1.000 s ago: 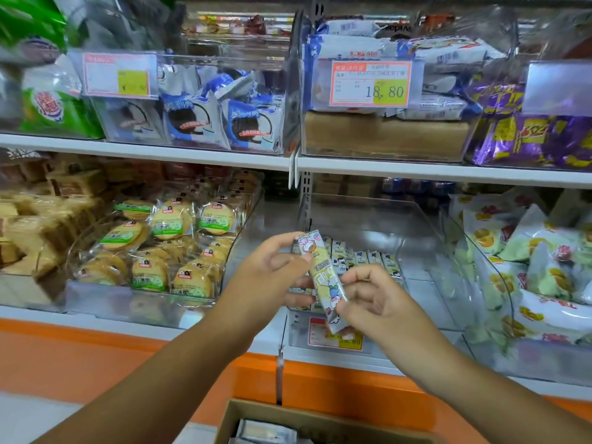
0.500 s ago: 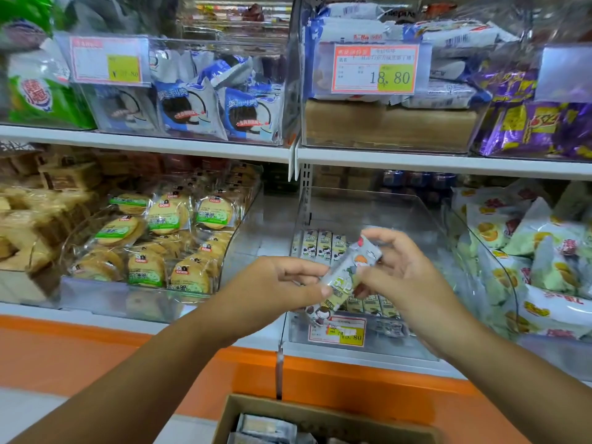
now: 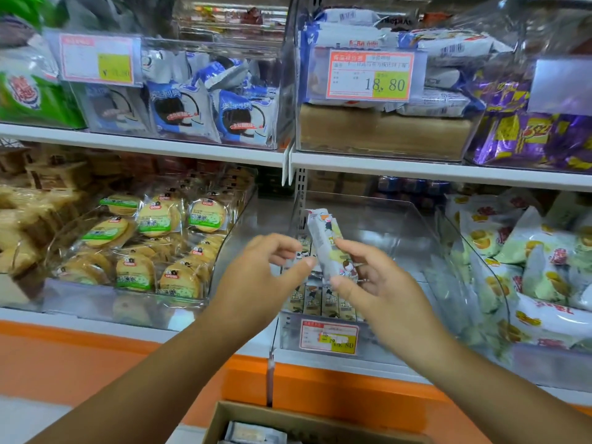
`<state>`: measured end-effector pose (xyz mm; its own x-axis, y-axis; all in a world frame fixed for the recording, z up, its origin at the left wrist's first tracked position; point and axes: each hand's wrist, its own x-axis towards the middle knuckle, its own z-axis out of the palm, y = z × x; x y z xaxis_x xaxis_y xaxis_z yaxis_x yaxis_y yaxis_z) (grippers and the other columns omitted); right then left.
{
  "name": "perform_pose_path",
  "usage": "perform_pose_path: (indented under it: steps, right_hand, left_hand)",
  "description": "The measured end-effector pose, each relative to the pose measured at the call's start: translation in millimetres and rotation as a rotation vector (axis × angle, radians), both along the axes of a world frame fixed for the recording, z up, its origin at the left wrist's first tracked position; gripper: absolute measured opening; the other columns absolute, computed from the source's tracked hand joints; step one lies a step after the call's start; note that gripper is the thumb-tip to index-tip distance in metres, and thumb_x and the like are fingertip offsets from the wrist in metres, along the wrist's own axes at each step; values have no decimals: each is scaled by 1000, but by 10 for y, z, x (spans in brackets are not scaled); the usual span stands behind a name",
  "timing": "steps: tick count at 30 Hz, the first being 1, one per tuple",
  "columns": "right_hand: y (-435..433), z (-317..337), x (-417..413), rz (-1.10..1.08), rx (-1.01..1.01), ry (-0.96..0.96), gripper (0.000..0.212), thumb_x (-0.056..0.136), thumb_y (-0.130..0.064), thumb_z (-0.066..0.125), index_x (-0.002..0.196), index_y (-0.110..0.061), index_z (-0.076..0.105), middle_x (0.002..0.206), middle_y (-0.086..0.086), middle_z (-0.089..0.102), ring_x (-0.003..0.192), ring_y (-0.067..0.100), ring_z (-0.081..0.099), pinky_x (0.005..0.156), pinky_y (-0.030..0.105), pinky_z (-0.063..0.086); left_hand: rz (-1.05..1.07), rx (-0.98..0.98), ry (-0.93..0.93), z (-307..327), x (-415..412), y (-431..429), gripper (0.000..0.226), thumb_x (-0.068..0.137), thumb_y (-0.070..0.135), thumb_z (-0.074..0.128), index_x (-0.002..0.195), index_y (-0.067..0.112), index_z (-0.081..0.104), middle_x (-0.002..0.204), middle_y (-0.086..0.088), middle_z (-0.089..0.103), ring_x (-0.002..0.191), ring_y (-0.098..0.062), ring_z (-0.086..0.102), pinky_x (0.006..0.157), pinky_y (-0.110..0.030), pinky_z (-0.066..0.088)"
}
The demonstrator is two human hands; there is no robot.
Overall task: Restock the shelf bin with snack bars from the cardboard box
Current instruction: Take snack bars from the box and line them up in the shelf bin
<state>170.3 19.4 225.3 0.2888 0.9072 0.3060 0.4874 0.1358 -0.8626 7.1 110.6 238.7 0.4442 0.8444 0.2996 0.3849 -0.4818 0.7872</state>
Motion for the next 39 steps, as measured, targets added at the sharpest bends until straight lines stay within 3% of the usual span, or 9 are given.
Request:
perform_pose_path:
  steps: [2,6,11,15,21,25,30,34,39]
  right_hand:
    - [138,-23,231,-80,-56,-29,45,88,-29,67,124,-51,52,129,-14,54,115,10,57,96,35,49]
    - [446,-222,695,-260,-263,-109,45,91,-22,65,134,-24,52,141,1,50,129,14,47,103,30,41]
    - [790,-372,842,-332,-403,-271,43,94,-21,60,136,-14,51,141,8,51,122,22,54,94,29,44]
    - [948,-455,816,-295,-519,-340,45,92,-28,63,134,-18,50,128,12,60,110,25,60,94,33,47]
    - [1004,-474,831,-225,-566,-378,54,92,-36,62,140,-21,43,138,10,52,111,25,58,91,30,46]
    - [1041,-446,797,-236,-564,-378,54,91,-40,60,138,-22,43,128,7,56,93,19,56,82,28,45]
    - [1032,-465,775,-253,-569,-404,57,88,-44,63,137,-23,43,132,8,55,101,22,57,83,29,44]
    - [1045,-484,771,-286,-570,-466,54,89,-42,65,135,-23,44,131,11,57,97,26,60,83,33,49]
    - [1031,-502,797,-265,-587,-496,59,89,-44,62,140,-24,40,140,13,50,118,31,55,90,32,46]
  left_hand:
    - [71,129,52,-90,-39,87,37,89,39,65,124,32,55,114,16,53,101,1,52,91,-22,47]
    - [-34,-13,144,-384,-70,191,54,98,37,51,149,27,36,143,7,49,122,-4,51,98,-20,42]
    - [-129,6,92,-493,-60,209,40,102,33,44,142,35,45,132,18,57,125,2,50,99,-12,38]
    - [-110,-1,40,-546,-67,227,38,101,31,47,138,37,49,117,25,57,120,7,51,90,1,36]
    - [-115,-13,20,-572,-66,223,36,101,32,46,133,47,45,120,27,56,119,10,49,95,-7,39]
    - [-104,-40,16,-607,-58,232,41,101,34,46,142,39,44,130,18,59,127,1,50,107,-29,44]
    - [-123,-33,41,-595,-62,229,42,102,36,43,144,37,42,133,14,61,127,0,51,108,-32,44]
    - [-114,-24,66,-568,-58,200,41,103,36,41,144,36,42,131,14,62,123,-2,55,104,-31,46]
    - [-75,-37,58,-520,-84,143,41,102,34,45,143,31,45,125,16,59,115,-2,55,100,-26,45]
